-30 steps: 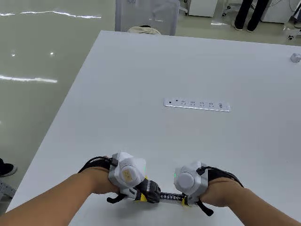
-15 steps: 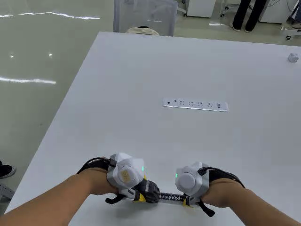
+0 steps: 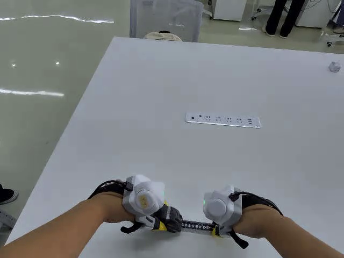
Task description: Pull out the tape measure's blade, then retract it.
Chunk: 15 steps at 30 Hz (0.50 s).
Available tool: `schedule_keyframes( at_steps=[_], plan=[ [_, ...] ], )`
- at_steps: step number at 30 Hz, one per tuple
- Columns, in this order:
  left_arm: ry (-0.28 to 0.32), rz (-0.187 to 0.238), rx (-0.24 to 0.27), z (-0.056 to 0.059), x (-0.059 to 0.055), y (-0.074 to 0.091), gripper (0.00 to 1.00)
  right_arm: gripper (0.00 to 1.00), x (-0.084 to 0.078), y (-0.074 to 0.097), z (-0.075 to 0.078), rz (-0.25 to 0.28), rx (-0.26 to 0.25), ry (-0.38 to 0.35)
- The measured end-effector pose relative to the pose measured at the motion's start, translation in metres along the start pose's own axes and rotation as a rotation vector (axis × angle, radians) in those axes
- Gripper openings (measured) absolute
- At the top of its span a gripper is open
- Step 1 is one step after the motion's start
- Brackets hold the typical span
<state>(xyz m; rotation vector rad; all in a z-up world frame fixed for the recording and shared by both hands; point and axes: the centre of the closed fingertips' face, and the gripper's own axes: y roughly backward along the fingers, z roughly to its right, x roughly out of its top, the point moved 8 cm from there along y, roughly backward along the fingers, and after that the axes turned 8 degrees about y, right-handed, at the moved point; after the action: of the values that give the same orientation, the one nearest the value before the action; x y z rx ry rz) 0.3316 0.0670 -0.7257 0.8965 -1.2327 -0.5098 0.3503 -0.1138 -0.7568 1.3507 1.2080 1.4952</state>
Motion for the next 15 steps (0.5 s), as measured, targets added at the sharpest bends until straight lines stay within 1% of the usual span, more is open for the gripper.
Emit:
schedule_keyframes(
  at_steps=[15],
  plan=[
    [0.002,0.001,-0.002,-0.0003,0.0001,-0.0004,0.31,0.11,-0.0074,0.0024,-0.0004,-0.001,0.000,-0.010]
  ],
)
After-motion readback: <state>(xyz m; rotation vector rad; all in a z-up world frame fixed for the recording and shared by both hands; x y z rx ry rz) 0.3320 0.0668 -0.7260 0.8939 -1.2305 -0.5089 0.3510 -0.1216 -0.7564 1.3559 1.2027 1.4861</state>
